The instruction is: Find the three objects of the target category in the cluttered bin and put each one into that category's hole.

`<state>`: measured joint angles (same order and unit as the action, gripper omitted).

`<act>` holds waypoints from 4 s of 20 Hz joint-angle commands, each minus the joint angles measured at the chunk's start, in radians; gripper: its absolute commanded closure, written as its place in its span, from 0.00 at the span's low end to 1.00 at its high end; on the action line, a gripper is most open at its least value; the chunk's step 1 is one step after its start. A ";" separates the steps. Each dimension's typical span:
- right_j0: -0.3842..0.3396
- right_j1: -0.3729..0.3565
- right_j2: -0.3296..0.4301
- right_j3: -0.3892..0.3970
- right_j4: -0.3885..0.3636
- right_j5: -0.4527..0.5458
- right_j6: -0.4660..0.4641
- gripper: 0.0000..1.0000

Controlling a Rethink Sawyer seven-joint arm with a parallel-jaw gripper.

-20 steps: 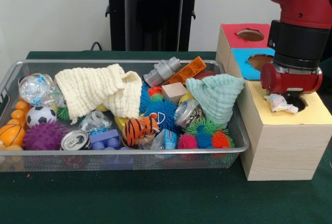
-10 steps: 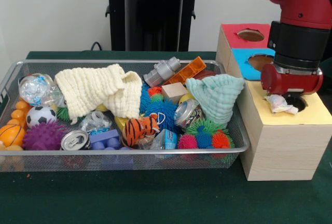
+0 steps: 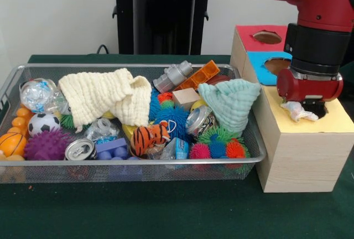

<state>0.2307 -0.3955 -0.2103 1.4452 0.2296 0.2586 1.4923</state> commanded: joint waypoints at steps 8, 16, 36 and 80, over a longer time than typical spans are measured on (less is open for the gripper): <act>-0.025 -0.179 0.026 0.113 -0.026 0.281 0.119 0.00; -0.028 -0.284 -0.031 0.036 -0.050 0.525 0.099 0.00; -0.084 -0.311 0.028 0.010 -0.088 0.519 0.091 1.00; -0.189 -0.201 0.136 0.044 -0.128 0.281 0.100 1.00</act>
<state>0.0799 -0.6469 -0.1619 1.4093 0.1396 0.5842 1.4923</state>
